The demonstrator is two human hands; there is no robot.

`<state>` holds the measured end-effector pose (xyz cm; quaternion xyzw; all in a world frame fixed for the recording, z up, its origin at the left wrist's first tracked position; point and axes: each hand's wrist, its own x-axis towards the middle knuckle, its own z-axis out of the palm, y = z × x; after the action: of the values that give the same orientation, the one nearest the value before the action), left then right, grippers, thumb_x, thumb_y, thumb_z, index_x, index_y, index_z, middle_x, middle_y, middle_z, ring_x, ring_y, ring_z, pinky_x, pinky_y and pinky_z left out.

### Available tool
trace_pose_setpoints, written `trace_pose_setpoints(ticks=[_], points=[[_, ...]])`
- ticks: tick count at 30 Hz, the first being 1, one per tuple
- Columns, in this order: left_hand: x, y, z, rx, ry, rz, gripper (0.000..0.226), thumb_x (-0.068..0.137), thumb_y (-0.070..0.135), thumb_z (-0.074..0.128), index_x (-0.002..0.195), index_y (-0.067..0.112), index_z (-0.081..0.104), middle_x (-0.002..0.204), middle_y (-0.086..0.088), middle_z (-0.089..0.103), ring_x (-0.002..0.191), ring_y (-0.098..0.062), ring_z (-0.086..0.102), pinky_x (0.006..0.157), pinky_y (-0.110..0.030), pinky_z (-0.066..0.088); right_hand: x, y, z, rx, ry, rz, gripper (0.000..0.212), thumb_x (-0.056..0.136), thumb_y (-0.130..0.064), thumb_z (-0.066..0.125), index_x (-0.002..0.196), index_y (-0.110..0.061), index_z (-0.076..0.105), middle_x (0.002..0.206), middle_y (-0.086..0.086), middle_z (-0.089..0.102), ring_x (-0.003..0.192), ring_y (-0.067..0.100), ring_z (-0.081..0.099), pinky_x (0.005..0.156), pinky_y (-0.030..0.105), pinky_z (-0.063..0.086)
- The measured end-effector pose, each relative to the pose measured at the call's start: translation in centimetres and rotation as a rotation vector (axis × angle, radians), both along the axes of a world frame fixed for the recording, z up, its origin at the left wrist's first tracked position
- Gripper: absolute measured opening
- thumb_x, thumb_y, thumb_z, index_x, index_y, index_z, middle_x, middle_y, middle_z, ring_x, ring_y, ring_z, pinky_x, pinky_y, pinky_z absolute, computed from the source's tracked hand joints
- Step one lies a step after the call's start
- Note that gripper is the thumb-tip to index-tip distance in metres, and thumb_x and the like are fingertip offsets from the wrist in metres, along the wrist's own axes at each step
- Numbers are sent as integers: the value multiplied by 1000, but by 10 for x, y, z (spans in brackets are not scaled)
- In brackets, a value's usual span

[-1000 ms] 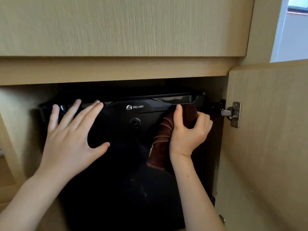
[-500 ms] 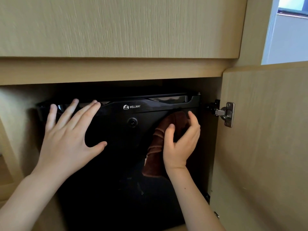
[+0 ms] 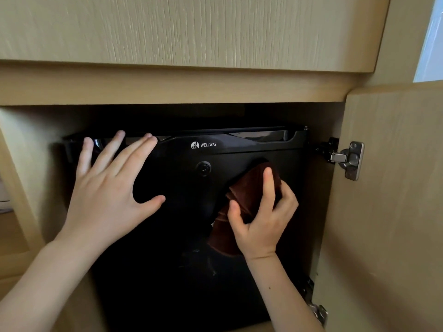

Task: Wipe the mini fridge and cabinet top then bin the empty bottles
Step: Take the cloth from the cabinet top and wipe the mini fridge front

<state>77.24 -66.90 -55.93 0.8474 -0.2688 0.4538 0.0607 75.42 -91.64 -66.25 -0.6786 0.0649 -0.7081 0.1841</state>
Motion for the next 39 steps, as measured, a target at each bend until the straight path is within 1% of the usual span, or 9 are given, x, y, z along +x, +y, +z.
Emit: trace_pose_setpoints(ticks=[6, 11, 14, 20, 22, 29, 32, 35, 39], points=[[2, 2, -1, -12, 26, -3, 98, 67, 60, 58, 154, 28, 27, 156, 9, 36, 150, -22, 21, 122, -44, -6, 0, -8, -23, -228, 5, 18, 74, 81, -60, 60, 138, -16, 44, 114, 9, 42, 103, 28, 48, 85, 45, 49], [3, -1, -1, -24, 22, -16, 96, 67, 60, 56, 152, 26, 31, 155, 7, 39, 149, -23, 23, 121, -53, 2, -6, -34, 20, 188, -136, 83, 77, 75, -42, 71, 142, -14, 46, 109, 7, 44, 100, 19, 46, 86, 41, 49], [1, -2, 0, -23, 28, -10, 95, 66, 61, 54, 152, 26, 31, 155, 7, 39, 149, -24, 24, 122, -52, 2, -3, -26, 28, 332, -158, 22, 79, 77, -46, 69, 144, -11, 46, 106, 13, 47, 99, 22, 45, 86, 46, 48], [-2, -2, 1, -27, 55, 1, 97, 67, 62, 54, 154, 29, 26, 157, 9, 36, 150, -21, 19, 122, -41, -9, 6, 15, -12, -167, -24, -52, 71, 81, -59, 61, 135, -14, 48, 107, 9, 42, 95, 28, 49, 79, 43, 48], [-2, -1, 1, -26, 50, 0, 97, 68, 63, 53, 154, 28, 27, 157, 7, 37, 150, -22, 20, 122, -42, -8, 4, 7, -9, -210, -18, 12, 69, 79, -56, 65, 134, -17, 49, 104, 6, 40, 92, 25, 49, 76, 43, 48], [-1, -1, 0, -3, 19, 11, 99, 69, 57, 61, 155, 28, 23, 159, 7, 32, 151, -23, 17, 122, -44, -7, 1, 12, 43, 448, -181, 135, 77, 73, -44, 75, 140, -17, 46, 106, 0, 39, 97, 14, 43, 83, 47, 50], [-1, 0, -2, 0, 5, 7, 99, 70, 57, 61, 156, 27, 22, 160, 6, 31, 151, -22, 15, 122, -46, -5, 7, 30, 20, 150, -94, 27, 76, 74, -50, 72, 136, -12, 49, 100, 11, 45, 90, 25, 47, 81, 40, 48], [1, 0, -3, 9, -18, 3, 98, 73, 57, 60, 157, 25, 21, 160, 4, 31, 151, -23, 15, 123, -46, -4, 9, 38, -17, -244, 8, 53, 70, 78, -57, 67, 133, -17, 50, 100, 7, 43, 86, 25, 50, 74, 39, 46], [2, 9, -10, -1, -65, -58, 92, 76, 51, 65, 154, 18, 30, 159, -1, 33, 150, -23, 20, 123, -46, 4, 5, 22, -14, -245, 42, 153, 69, 77, -54, 72, 132, -18, 50, 97, 6, 44, 84, 23, 49, 71, 44, 50]])
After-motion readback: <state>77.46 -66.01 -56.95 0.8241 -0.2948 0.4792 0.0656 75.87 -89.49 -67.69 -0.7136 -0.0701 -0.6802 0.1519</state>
